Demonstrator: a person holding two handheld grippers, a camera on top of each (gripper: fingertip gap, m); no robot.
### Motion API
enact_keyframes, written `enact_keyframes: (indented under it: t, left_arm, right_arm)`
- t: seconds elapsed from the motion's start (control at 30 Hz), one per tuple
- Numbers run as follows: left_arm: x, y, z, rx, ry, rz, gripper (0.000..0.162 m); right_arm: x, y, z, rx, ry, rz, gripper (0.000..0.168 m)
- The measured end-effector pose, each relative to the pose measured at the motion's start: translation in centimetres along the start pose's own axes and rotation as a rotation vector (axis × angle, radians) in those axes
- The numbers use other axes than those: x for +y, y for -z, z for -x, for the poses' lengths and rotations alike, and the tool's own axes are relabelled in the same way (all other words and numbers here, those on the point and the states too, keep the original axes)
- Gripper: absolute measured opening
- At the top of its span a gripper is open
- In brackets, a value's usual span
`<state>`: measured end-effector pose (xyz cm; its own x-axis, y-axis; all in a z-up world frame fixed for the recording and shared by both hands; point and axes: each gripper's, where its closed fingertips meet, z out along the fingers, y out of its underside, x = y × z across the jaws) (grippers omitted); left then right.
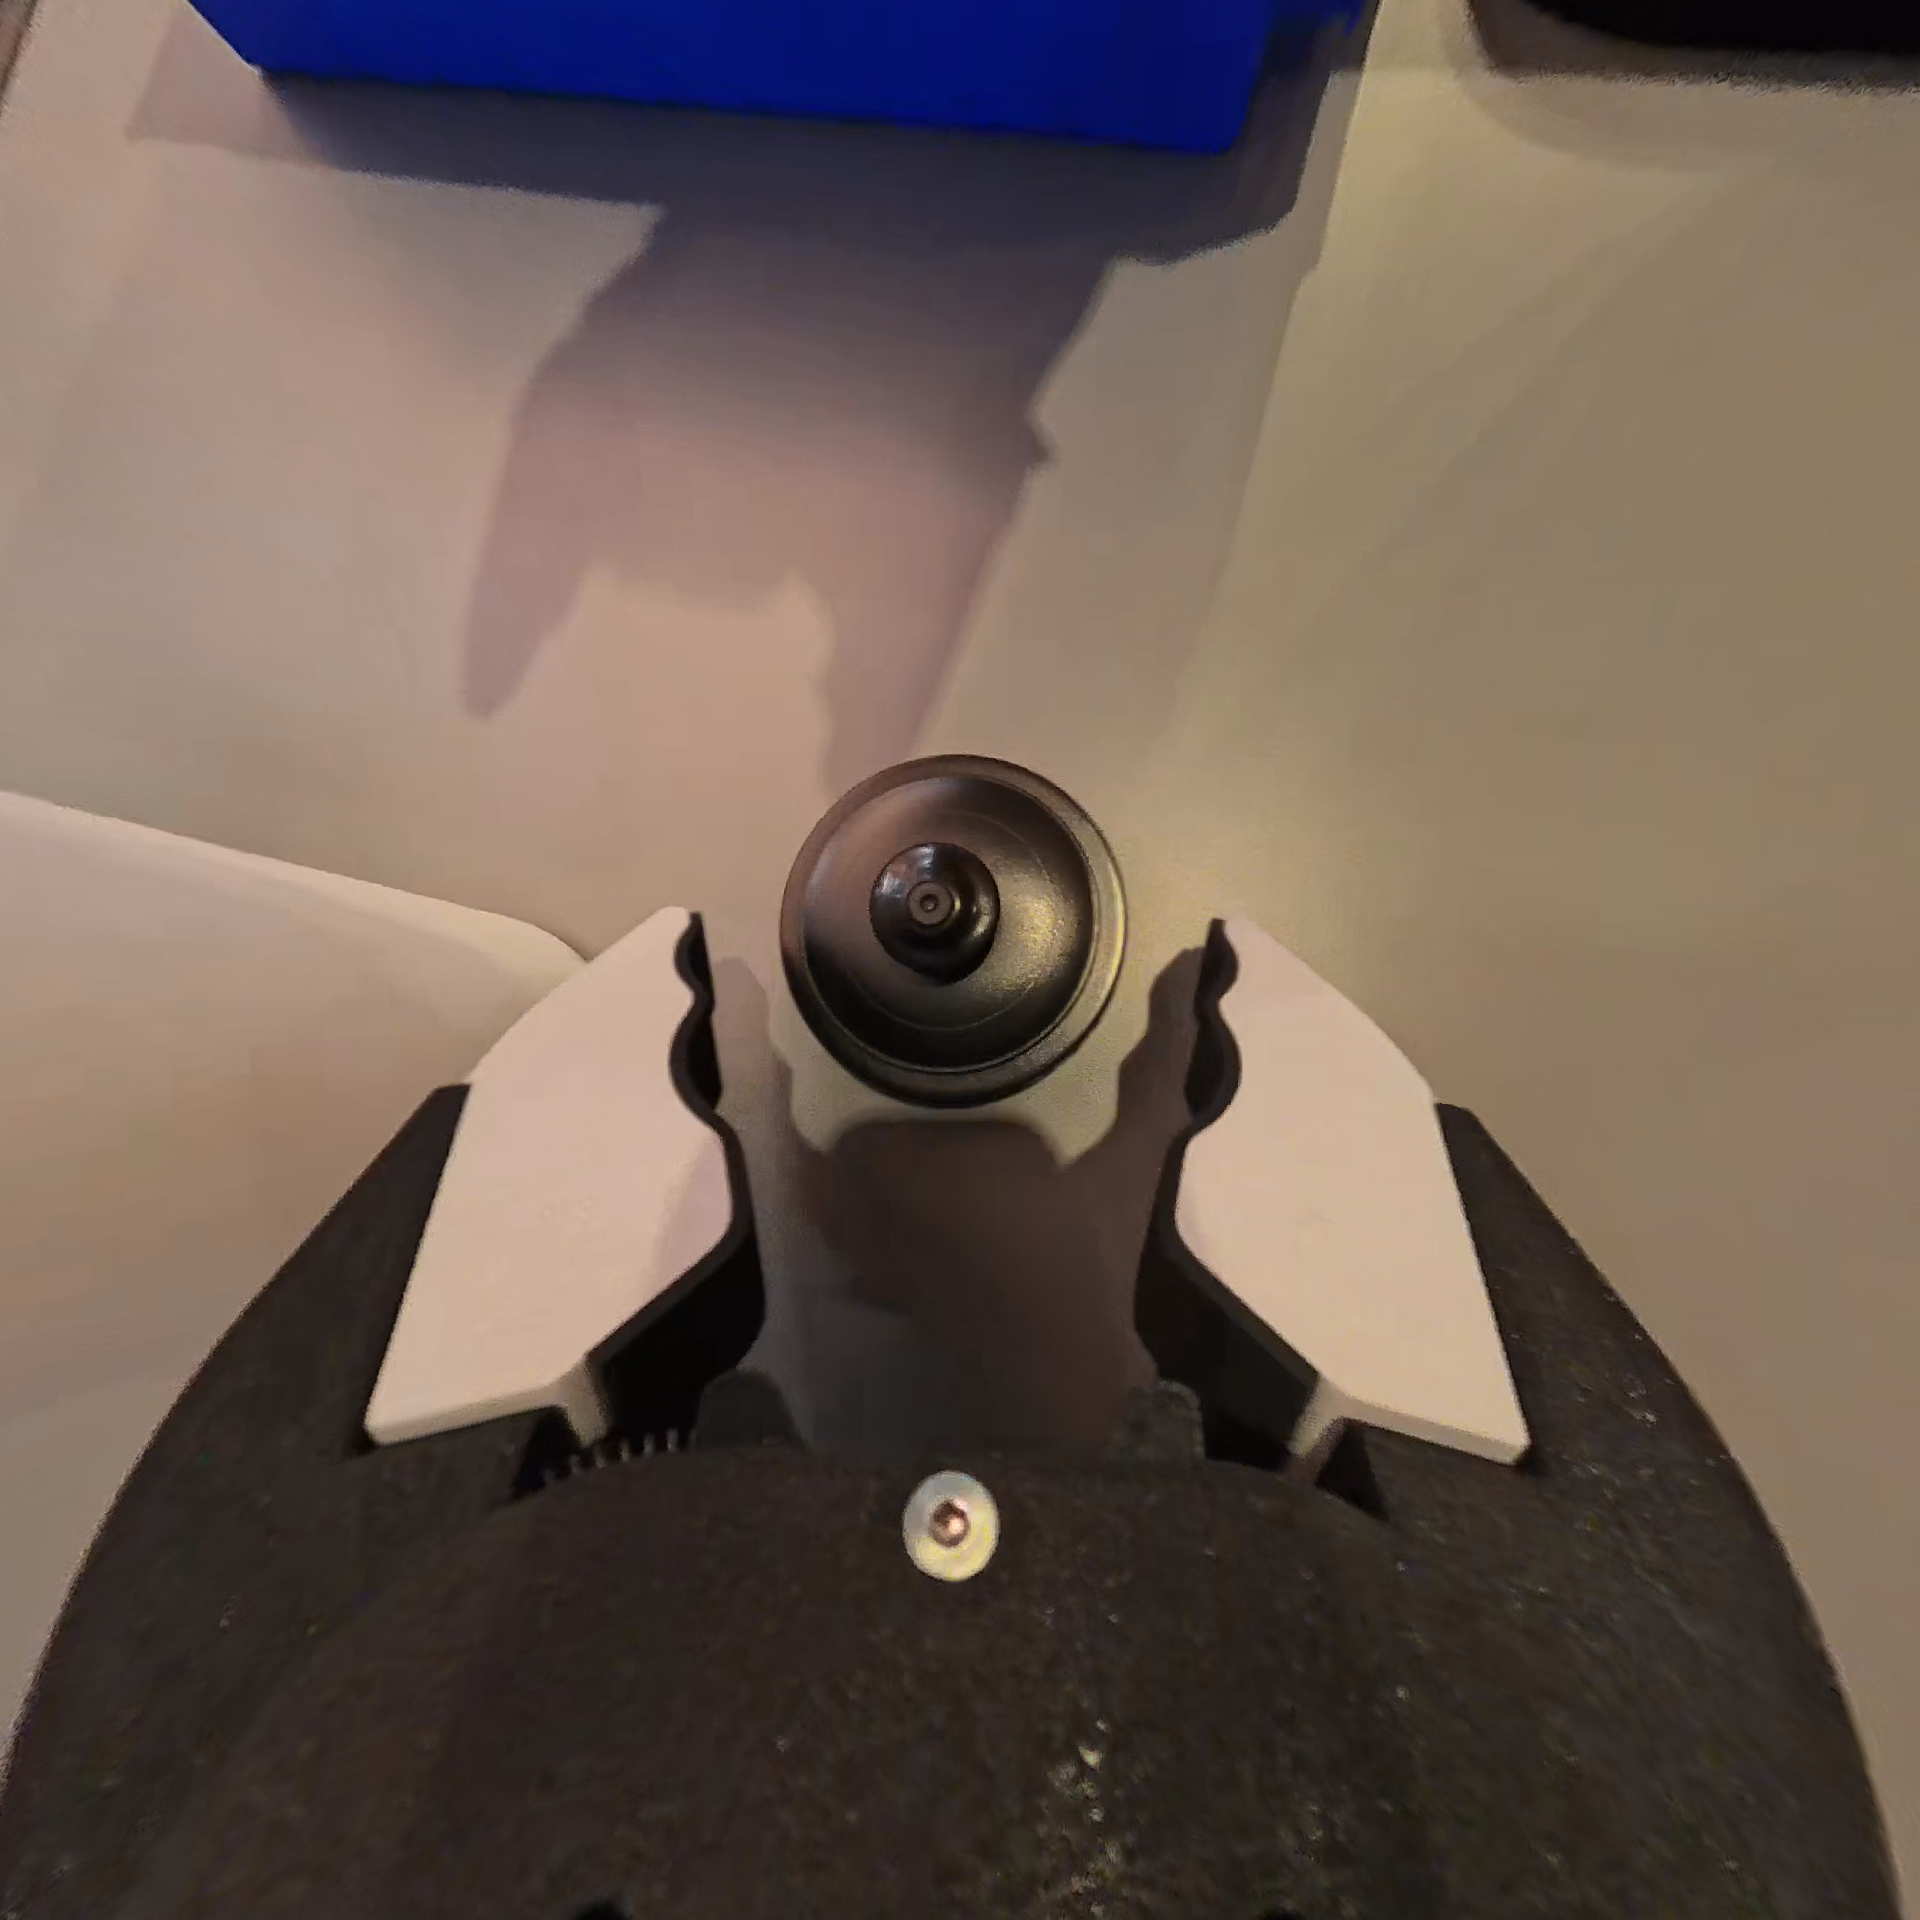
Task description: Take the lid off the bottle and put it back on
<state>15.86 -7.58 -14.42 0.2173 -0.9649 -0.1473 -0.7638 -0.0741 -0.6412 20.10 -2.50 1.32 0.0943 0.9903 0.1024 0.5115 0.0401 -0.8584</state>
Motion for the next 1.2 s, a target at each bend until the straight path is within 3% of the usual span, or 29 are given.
enact_keyframes:
  t: [0.07, 0.17, 0.37, 0.5, 0.6, 0.9, 1.0, 1.2]
  left_arm:
    - [-1.1, 0.9, -0.2, 0.001, 0.005, -0.037, 0.093]
    - [-3.6, 3.0, 0.2, -0.073, -0.014, -0.158, 0.086]
    - [-8.7, 9.9, 2.3, -0.404, -0.080, -0.561, 0.075]
    - [-9.2, 15.2, 4.9, -0.730, -0.058, -0.722, 0.088]
    - [-8.6, 17.5, 6.6, -0.852, -0.003, -0.758, 0.095]
    - [-4.2, 12.0, 11.9, -0.601, 0.420, -0.671, 0.115]
    - [-4.6, 9.9, 11.9, -0.489, 0.423, -0.675, 0.112]
    - [-4.5, 6.6, 12.8, -0.463, 0.377, -0.654, 0.107]
  right_arm:
    - [-0.1, 0.3, 0.0, -0.002, -0.007, -0.009, 0.081]
    - [-0.3, 0.8, -0.1, 0.002, -0.015, -0.028, 0.081]
    - [-0.6, 1.4, -0.1, 0.007, -0.019, -0.048, 0.081]
    - [-0.5, 1.4, -0.1, 0.010, -0.017, -0.040, 0.081]
    - [-0.5, 1.5, -0.1, 0.012, -0.016, -0.041, 0.081]
    - [-0.3, 1.4, -0.5, 0.017, -0.025, -0.032, 0.081]
    - [-0.1, 1.2, -0.6, 0.013, -0.030, -0.025, 0.081]
    - [0.5, 0.7, -0.7, -0.002, -0.044, -0.003, 0.081]
